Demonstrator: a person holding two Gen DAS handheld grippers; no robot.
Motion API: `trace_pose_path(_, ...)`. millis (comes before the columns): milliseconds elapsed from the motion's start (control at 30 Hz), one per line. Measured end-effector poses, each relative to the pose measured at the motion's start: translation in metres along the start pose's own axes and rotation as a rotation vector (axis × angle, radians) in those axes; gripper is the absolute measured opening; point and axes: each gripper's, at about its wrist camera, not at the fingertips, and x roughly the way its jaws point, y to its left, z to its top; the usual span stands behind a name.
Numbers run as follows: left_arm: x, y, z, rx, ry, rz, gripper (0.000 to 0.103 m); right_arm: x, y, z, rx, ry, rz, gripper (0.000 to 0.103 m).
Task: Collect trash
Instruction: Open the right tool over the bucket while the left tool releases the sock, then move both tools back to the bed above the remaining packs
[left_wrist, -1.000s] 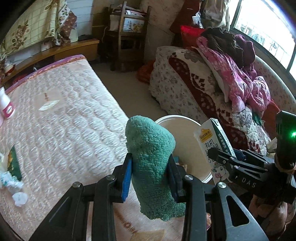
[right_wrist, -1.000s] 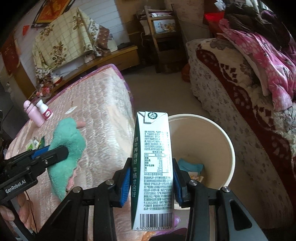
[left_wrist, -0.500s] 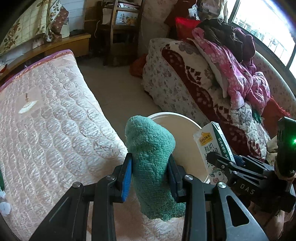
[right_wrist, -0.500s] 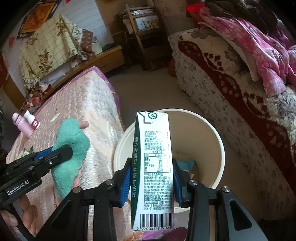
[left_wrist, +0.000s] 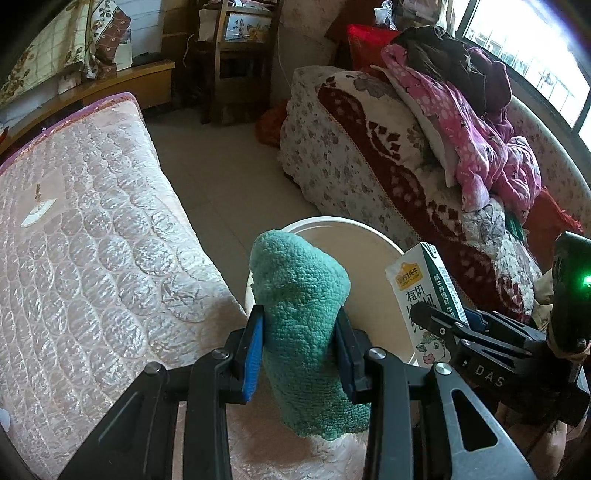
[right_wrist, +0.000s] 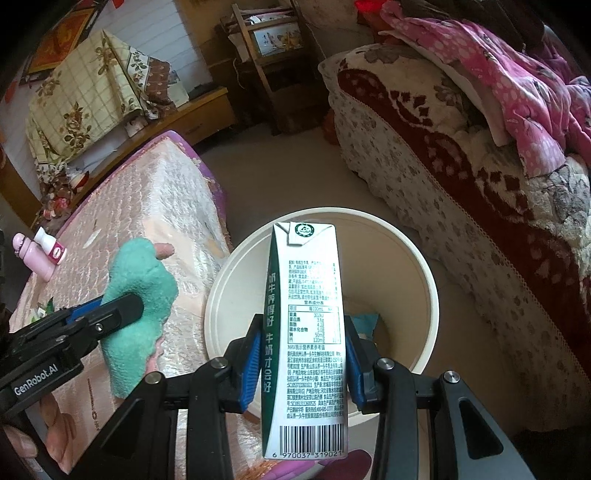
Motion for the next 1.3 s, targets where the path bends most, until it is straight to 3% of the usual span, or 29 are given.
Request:
trace_pose_path(533,0.012,-0.007,0.002,-0.001,-0.001,-0.031,0.041,0.004,-0.005,0.002,0.02,-0.008,-0.024,0.043)
trace_pose_path(600,0.013,-0.007,0.003,-0.013,0.006,-0.036,0.048,0.005,-0.007,0.003,0.028,-0.011,-0.031,0.053)
trace_pose_path(667,0.01,-0.004,0.002,-0.031,-0.006,-0.051,0.06,0.005,-0.009,0.005,0.035,-0.018,-0.037,0.073)
trace_pose_path(700,0.007,-0.003,0.001,-0.031,-0.012,-0.049,0.065,0.005,-0.009,0.005,0.035,-0.022,-0.035,0.073)
trace_pose_path(1300,-0.077,0.037,-0.027,-0.044,-0.159,0.129,0.065,-0.016,0.035,-0.006,-0.042,-0.041,-0.018,0.073)
